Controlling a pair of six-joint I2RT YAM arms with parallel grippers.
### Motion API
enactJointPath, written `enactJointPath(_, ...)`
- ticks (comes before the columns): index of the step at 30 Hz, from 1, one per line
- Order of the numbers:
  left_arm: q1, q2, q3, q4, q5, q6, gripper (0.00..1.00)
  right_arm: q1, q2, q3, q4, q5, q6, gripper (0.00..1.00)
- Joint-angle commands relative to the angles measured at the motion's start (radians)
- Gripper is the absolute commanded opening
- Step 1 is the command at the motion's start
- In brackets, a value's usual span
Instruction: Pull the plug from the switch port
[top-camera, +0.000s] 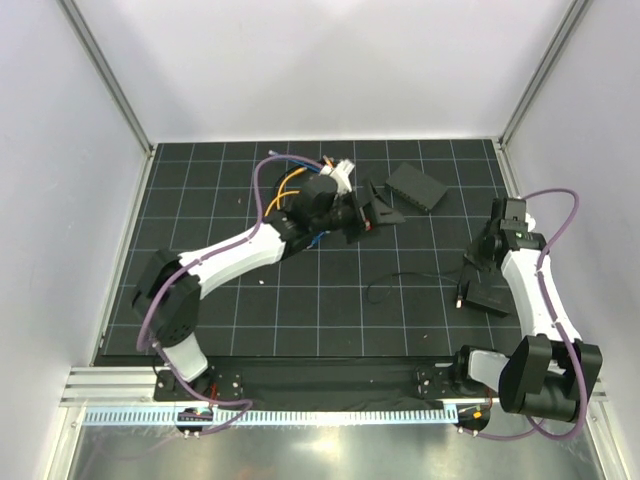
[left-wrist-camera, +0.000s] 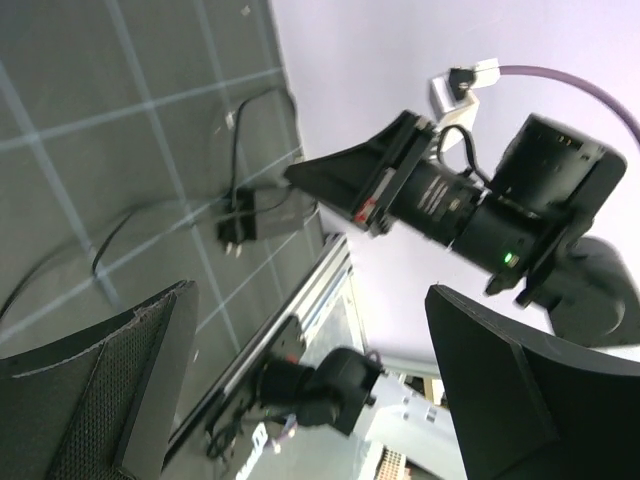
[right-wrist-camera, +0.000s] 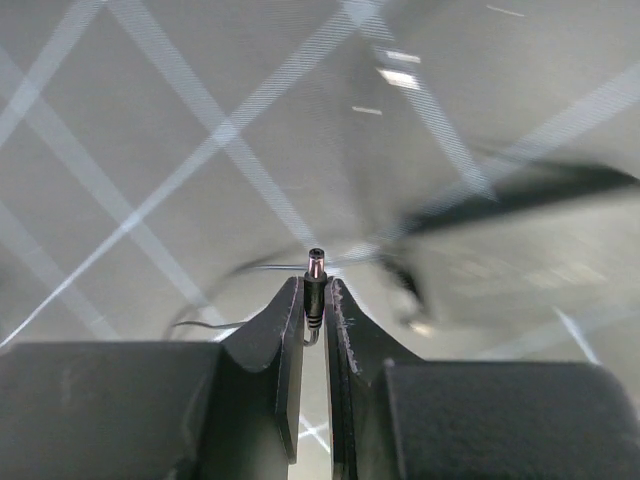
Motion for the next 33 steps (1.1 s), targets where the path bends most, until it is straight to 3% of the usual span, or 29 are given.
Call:
enactJointPath(1,0.005,-0.114,-0.068,-0.007,0.016,-0.018,0.99,-0.016,0.017,0.062,-0.194,0.247,0.064,0.02)
enactJointPath(6,0.003,-0.262,-0.148,-0.038,0.073,0.063,1.00,-0.048,0.115,0.128,-0.335,0.390,0.159,0.02)
enactJointPath(8,0.002,-0.314,-0.169,-0.101,0.061,0.150,1.00,-0.092,0.162,0.128,-0.340,0.366,0.171,0.02)
enactJointPath(11,-0.004,-0.439,-0.192,-0.252,-0.045,0.273,1.00,-0.138,0.203,0.067,-0.296,0.286,0.199,0.02)
enactJointPath(14,-0.009,-0.563,-0.246,-0.335,-0.163,0.330,1.00,-0.161,0.210,0.030,-0.262,0.339,0.257,0.05)
enactJointPath(19,-0.008,-0.696,-0.349,-0.398,-0.217,0.356,1.00,-0.160,0.229,0.008,-0.173,0.371,0.244,0.14)
enactJointPath(21,-0.006,-0.750,-0.381,-0.409,-0.208,0.356,1.00,-0.161,0.223,0.004,-0.151,0.413,0.208,0.26)
enactJointPath(25,-0.005,-0.844,-0.487,-0.426,-0.228,0.335,1.00,-0.160,0.201,0.042,-0.160,0.442,0.173,0.76)
enactJointPath(29,-0.006,-0.922,-0.574,-0.446,-0.248,0.298,1.00,-0.145,0.157,0.100,-0.186,0.384,0.101,0.98)
enactJointPath(33,-0.004,-0.968,-0.653,-0.454,-0.262,0.260,1.00,-0.013,0.117,0.210,-0.232,0.414,0.040,1.00)
